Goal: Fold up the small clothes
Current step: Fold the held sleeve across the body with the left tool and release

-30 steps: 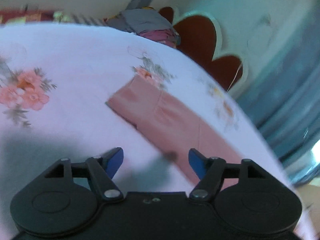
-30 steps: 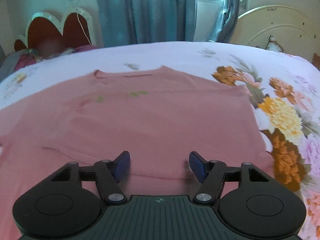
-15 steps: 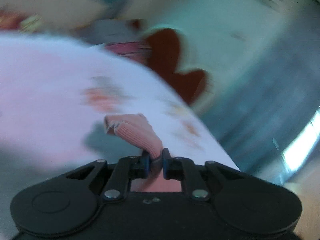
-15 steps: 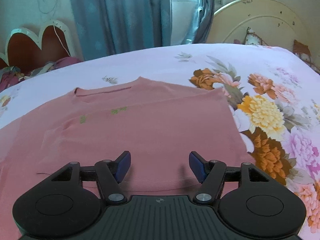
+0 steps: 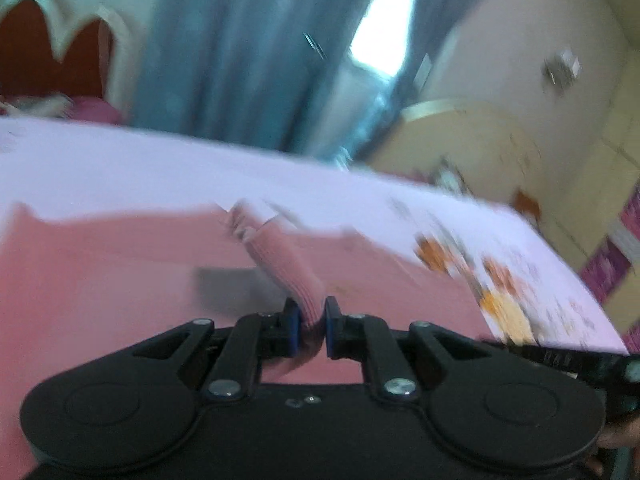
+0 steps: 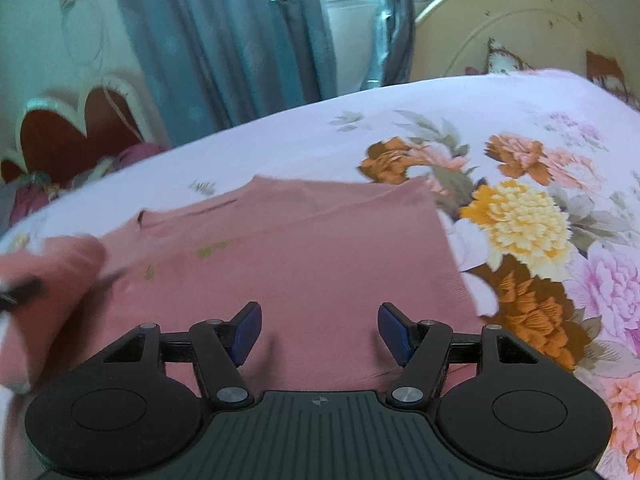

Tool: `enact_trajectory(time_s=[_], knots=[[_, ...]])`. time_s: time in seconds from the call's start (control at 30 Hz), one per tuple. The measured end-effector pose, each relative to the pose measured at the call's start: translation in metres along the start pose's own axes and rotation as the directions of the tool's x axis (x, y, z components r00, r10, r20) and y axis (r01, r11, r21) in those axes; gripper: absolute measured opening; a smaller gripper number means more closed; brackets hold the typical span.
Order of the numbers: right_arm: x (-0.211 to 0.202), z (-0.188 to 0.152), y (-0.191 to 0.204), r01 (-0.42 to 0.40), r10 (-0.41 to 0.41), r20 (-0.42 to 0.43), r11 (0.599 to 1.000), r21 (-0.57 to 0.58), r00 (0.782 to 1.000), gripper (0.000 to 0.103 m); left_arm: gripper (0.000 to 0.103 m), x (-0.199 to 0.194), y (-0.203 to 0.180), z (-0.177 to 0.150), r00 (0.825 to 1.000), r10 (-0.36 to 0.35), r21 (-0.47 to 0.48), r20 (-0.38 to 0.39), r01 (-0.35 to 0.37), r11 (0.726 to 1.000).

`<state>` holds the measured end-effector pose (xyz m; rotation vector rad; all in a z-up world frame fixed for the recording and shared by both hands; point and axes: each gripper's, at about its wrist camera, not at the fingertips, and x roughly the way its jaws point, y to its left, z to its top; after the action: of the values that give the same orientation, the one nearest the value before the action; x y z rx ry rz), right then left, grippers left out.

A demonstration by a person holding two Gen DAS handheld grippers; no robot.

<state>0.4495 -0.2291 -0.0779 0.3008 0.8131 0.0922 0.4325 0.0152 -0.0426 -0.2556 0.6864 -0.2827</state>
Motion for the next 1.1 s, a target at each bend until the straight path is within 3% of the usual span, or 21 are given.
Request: enact_trajectory(time_s=[0.03, 0.1, 0.13, 0.2, 0.27, 0.33, 0.43, 0.53, 0.6, 0.67, 0.7, 0.73, 0.77, 0.83, 0.9, 0.93, 1.03, 1.1], knots=[[-0.001, 0.002, -0.006, -0.007, 0.008, -0.004, 1.0, 0.009, 1.0, 0.065, 0.012, 0.018, -0.009, -0.003, 0.999, -0.023, 0.013, -0.029, 0.023, 1.0], [-0.003, 0.005, -0.016, -0.042, 0.042, -0.016, 0.999, 0.015, 0.999, 0.065, 0.032, 0.052, -0.026, -0.016, 0.991, -0.063, 0.037, -0.122, 0.068, 0.997], [-0.004, 0.006, -0.021, -0.061, 0.062, -0.026, 0.998, 0.02, 0.998, 0.065, 0.037, 0.057, -0.035, -0.027, 0.986, -0.069, 0.033, -0.151, 0.075, 0.997], [-0.005, 0.007, -0.028, -0.086, 0.087, -0.038, 0.996, 0.037, 0.995, 0.065, 0.052, 0.05, -0.043, -0.035, 0.986, -0.097, 0.043, -0.138, 0.104, 0.994], [-0.005, 0.006, -0.034, -0.118, 0.121, -0.045, 0.991, 0.063, 0.992, 0.065, 0.065, 0.028, -0.037, -0.038, 0.994, -0.066, 0.064, -0.089, 0.071, 0.995], [-0.001, 0.004, -0.034, -0.167, 0.174, -0.069, 0.981, 0.094, 0.982, 0.065, 0.063, -0.001, -0.017, -0.039, 0.999, -0.018, 0.068, -0.047, 0.021, 0.997], [0.009, -0.002, -0.026, -0.224, 0.237, -0.102, 0.966, 0.127, 0.966, 0.065, 0.061, -0.059, 0.032, -0.045, 0.992, 0.124, 0.044, -0.003, -0.124, 0.991], [0.024, -0.005, -0.015, -0.233, 0.251, -0.13, 0.963, 0.135, 0.959, 0.065, 0.058, -0.1, 0.086, -0.056, 0.95, 0.311, 0.047, -0.008, -0.31, 0.949], [0.037, -0.006, -0.007, -0.239, 0.26, -0.151, 0.961, 0.142, 0.954, 0.065, 0.051, -0.108, 0.122, -0.063, 0.927, 0.371, 0.027, -0.063, -0.37, 0.929], [0.048, -0.006, 0.002, -0.24, 0.26, -0.164, 0.962, 0.134, 0.952, 0.06, 0.044, -0.102, 0.149, -0.066, 0.917, 0.386, 0.021, -0.098, -0.386, 0.922], [0.053, -0.005, 0.008, -0.23, 0.247, -0.167, 0.966, 0.115, 0.954, 0.052, 0.043, -0.093, 0.154, -0.065, 0.918, 0.38, 0.02, -0.111, -0.38, 0.925], [0.058, -0.003, 0.014, -0.224, 0.239, -0.18, 0.969, 0.1, 0.954, 0.034, 0.042, -0.092, 0.162, -0.064, 0.921, 0.37, 0.025, -0.124, -0.37, 0.929], [0.062, -0.001, 0.019, -0.229, 0.245, -0.191, 0.968, 0.099, 0.951, 0.027, 0.04, -0.086, 0.167, -0.062, 0.921, 0.369, 0.035, -0.122, -0.368, 0.929], [0.067, 0.002, 0.027, -0.215, 0.225, -0.194, 0.974, 0.072, 0.955, 0.027, 0.037, -0.074, 0.167, -0.058, 0.931, 0.349, 0.02, -0.105, -0.349, 0.937], [0.067, 0.006, 0.035, -0.211, 0.216, -0.183, 0.976, 0.043, 0.959, 0.007, 0.021, -0.068, 0.173, -0.056, 0.934, 0.345, 0.019, -0.097, -0.345, 0.939], [0.063, 0.009, 0.041, -0.212, 0.212, -0.165, 0.977, 0.019, 0.963, 0.007, 0.019, -0.07, 0.176, -0.059, 0.935, 0.342, 0.013, -0.093, -0.342, 0.94], [0.017, 0.031, 0.064, -0.236, 0.237, -0.004, 0.968, -0.084, 0.972, 0.006, 0.012, -0.076, 0.185, -0.06, 0.945, 0.313, -0.031, -0.091, -0.317, 0.948], [-0.022, 0.041, 0.075, -0.253, 0.27, 0.13, 0.958, -0.135, 0.954, 0.006, 0.012, -0.08, 0.188, -0.061, 0.952, 0.293, -0.044, -0.087, -0.297, 0.954]])
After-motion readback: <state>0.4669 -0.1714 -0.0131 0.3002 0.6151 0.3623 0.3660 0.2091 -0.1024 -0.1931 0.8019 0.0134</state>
